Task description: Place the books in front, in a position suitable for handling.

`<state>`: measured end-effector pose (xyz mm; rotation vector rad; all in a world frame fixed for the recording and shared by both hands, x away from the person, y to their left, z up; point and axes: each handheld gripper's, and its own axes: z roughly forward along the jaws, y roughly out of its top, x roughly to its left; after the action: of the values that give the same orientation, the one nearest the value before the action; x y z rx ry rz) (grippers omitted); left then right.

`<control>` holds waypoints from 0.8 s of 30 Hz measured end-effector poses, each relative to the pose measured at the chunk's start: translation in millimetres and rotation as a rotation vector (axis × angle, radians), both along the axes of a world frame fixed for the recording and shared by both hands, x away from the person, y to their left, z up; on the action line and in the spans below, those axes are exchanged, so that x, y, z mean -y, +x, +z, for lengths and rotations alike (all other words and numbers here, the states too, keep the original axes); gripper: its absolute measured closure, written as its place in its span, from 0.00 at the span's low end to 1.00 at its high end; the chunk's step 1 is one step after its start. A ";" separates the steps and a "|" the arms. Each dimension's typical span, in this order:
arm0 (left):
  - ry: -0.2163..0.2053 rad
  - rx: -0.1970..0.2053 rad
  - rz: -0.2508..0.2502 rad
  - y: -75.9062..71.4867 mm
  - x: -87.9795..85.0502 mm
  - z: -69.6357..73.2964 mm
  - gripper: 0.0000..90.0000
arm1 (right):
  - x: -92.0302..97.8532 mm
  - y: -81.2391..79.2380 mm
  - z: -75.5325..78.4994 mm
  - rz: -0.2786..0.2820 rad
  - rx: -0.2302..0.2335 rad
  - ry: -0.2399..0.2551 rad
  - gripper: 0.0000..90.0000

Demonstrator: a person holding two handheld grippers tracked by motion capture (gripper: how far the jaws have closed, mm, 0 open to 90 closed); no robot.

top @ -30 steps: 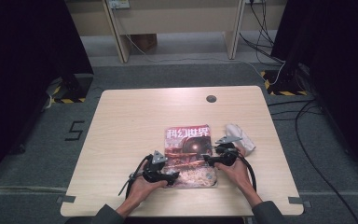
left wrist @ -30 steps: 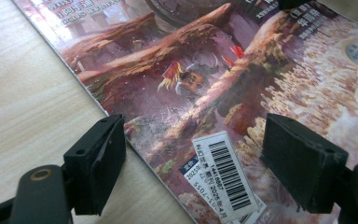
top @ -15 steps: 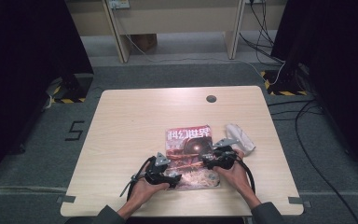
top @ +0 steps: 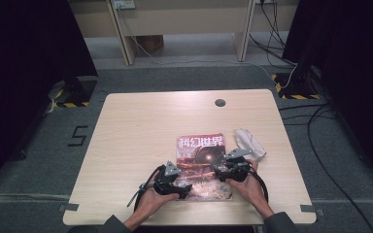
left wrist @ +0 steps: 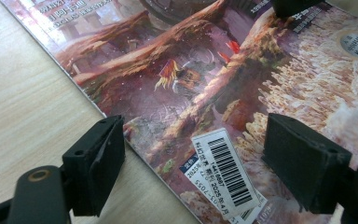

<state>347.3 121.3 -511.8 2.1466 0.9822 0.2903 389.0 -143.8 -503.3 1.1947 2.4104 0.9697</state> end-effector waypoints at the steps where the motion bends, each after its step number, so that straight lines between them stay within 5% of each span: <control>1: 0.002 0.001 -0.001 -0.4 0.8 0.1 0.22 | 0.9 -0.2 -0.1 0.001 0.005 -0.002 0.39; 18: -0.005 0.013 -0.018 -6.8 2.9 -0.3 0.23 | 6.8 -6.0 0.0 0.000 -0.001 0.002 0.38; 24: -0.016 0.023 -0.016 -11.0 -4.4 2.7 0.23 | 15.8 -2.1 6.9 -0.024 0.017 0.045 0.35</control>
<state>336.3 125.7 -509.1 2.1314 0.9509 0.2977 386.8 -159.7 -496.4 1.2223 2.3681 1.0275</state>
